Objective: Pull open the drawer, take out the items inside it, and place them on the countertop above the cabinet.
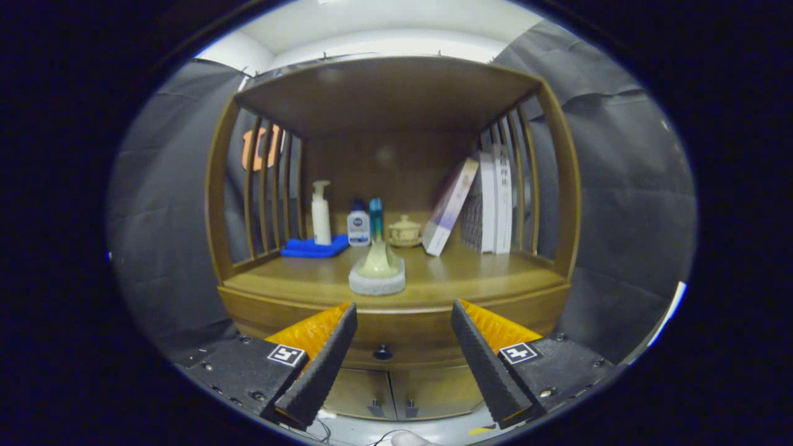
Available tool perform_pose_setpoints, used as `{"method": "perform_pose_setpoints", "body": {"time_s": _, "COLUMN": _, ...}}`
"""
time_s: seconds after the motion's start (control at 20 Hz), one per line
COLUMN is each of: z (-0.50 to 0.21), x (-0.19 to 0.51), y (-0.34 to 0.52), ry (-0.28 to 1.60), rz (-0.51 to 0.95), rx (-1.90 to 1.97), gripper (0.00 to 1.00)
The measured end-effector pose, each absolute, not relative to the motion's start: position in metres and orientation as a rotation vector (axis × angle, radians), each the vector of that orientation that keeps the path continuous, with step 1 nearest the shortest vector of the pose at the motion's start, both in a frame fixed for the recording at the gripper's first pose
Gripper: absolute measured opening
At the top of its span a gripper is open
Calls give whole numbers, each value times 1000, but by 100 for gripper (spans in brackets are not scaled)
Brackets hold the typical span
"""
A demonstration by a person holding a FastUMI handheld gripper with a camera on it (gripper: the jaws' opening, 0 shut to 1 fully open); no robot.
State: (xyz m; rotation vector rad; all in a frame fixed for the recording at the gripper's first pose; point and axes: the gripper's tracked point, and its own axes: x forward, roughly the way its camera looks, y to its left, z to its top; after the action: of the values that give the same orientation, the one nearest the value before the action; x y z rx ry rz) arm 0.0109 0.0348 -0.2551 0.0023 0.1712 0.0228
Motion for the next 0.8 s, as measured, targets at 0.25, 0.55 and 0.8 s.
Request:
{"method": "perform_pose_setpoints", "body": {"time_s": 0.25, "z": -229, "x": 9, "y": 40, "ry": 66, "rz": 54, "rx": 11, "gripper": 99}}
{"method": "perform_pose_setpoints", "body": {"time_s": 0.55, "z": -219, "x": 11, "y": 44, "ry": 8, "rz": 61, "rx": 54, "gripper": 99}}
{"method": "perform_pose_setpoints", "body": {"time_s": 0.8, "z": -214, "x": 10, "y": 44, "ry": -16, "rz": 65, "rx": 56, "gripper": 99}}
